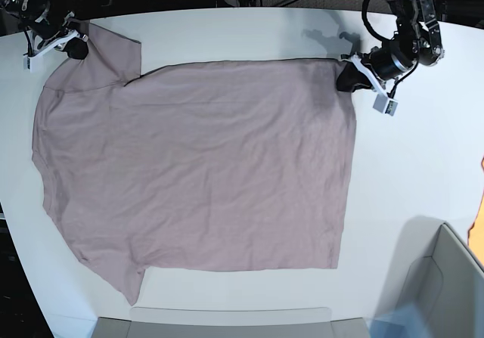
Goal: Fold the T-shirt properly
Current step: 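Lift the shoulder corners and pull them toward the hem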
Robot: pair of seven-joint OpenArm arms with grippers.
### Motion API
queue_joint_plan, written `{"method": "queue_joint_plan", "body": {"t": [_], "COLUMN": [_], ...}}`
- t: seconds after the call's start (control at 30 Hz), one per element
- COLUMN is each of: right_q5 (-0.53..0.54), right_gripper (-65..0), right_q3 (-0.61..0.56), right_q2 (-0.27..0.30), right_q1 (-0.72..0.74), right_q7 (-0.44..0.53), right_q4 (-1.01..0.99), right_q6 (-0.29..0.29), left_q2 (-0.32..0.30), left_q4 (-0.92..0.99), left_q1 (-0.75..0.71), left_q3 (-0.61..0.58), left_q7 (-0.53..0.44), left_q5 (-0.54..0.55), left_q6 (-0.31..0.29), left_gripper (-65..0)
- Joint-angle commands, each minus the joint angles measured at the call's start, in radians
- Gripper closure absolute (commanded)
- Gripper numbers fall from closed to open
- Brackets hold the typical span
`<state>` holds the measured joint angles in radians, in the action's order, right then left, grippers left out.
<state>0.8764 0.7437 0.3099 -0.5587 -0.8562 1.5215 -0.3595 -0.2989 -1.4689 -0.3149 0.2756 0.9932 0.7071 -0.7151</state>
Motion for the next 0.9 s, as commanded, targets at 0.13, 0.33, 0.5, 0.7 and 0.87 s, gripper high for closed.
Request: {"method": "queue_joint_plan", "body": {"t": [0.13,0.33,0.5,0.7,0.87], "right_q5": [0.002,0.005,0.004,-0.009,-0.133], "right_gripper": [0.0,0.0,0.0,0.0,0.0], "right_q3": [0.081,0.165,0.207,0.204,0.196], "right_q2": [0.007,0.004,-0.002,0.002,-0.004], "right_q1": [-0.067,-0.125,-0.116,-0.025,0.090], "right_q7": [-0.001,-0.002,-0.002,-0.041,-0.084], "right_q4": [0.118,0.244,0.294,0.297,0.297], "right_q6": [-0.002,-0.002,-0.002,0.003,0.000], "left_q2": [-0.004,-0.003,-0.001,0.000,0.011], "left_q4": [-0.080,-0.220,-0.301,-0.327,-0.324], "left_q1": [-0.091,-0.180,-0.195,-0.120,-0.002], "left_q3": [0.058,0.155,0.185,0.184,0.184], "left_q7": [0.077,0.091,0.091,0.158,0.230], "left_q5": [-0.074,-0.073,-0.071,-0.071,-0.074], "left_q6": [0.017,0.017,0.017,0.017,0.017], "left_gripper": [0.0,0.0,0.0,0.0,0.0]}}
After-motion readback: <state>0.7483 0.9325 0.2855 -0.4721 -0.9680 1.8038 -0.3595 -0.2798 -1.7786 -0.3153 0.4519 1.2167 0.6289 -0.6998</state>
